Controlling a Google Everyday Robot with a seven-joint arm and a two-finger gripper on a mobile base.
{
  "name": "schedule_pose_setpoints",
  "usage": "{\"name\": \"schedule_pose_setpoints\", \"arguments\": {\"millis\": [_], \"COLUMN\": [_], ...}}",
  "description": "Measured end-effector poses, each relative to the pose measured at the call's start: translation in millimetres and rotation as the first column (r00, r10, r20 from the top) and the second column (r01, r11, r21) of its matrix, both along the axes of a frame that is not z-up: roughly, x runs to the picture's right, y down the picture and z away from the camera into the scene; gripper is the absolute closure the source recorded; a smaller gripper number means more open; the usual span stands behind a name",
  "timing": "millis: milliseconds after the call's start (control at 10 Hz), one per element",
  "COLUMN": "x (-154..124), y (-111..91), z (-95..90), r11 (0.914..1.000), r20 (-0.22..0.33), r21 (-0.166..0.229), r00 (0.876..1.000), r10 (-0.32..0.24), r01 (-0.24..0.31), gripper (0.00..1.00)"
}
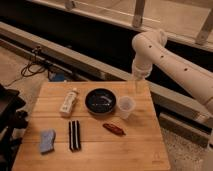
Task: Pick up the ceramic bowl
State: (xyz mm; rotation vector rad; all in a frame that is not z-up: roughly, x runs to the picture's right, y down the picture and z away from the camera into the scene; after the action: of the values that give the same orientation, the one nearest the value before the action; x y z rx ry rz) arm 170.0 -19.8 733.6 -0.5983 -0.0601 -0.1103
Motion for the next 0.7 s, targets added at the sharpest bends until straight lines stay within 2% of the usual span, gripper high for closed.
{"name": "schedule_pose_setpoints", "arguments": {"millis": [300, 500, 700], "x": [-26.9, -70.6, -119.7], "y": [4.1, 10.1, 18.8], "z": [-10.7, -16.7, -19.1], "r11": [0.9970, 0.9927, 0.9902], "r20": [0.057, 0.123, 0.204], "r21": [0.047, 0.069, 0.065], "r00": [0.996, 0.987, 0.970], "r10": [-0.064, -0.108, -0.135], "r01": [0.062, 0.100, 0.124], "gripper": [0.35, 0.35, 0.35]}}
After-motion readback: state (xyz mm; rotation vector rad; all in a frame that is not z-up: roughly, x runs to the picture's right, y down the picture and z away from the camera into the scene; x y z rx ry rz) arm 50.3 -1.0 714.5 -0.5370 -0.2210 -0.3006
